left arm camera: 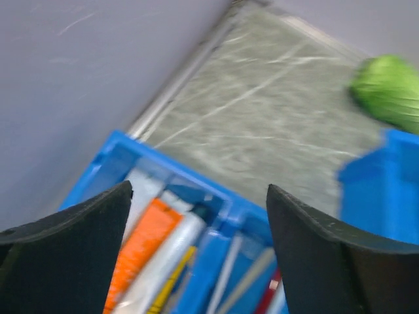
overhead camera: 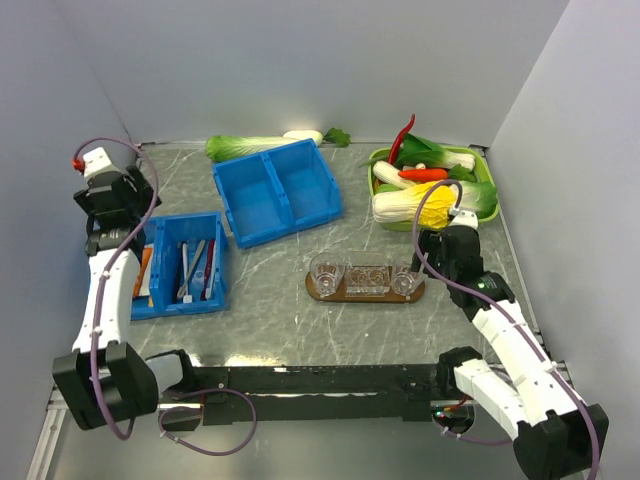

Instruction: Prepare toiletry sets of a toothbrush and toothpaste on the tray

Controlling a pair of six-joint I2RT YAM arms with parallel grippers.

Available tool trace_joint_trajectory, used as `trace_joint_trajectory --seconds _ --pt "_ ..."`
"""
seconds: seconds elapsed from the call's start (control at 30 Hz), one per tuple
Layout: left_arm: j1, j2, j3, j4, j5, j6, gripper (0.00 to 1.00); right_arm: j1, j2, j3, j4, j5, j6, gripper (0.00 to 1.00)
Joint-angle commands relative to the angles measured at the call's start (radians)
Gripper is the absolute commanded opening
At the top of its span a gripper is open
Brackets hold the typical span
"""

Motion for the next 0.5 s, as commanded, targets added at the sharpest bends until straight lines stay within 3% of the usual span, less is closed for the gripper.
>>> trace_joint_trajectory --seconds 0.0,0.2,0.47 --pt "0.072 0.102 0.015 -0.027 -0.095 0.005 0.82 0.004 -0.036 0.054 0.003 0.009 -0.012 0.8" --pt "0.123 0.209 0.011 -0.041 -0.155 0.006 0.64 0.005 -0.084 0.061 -0.013 0.012 -0.021 0.8" --pt "0.129 0.294 -0.014 -0.074 -0.174 0.008 0.59 0.004 -0.117 0.059 0.0 0.002 -0.026 0.81"
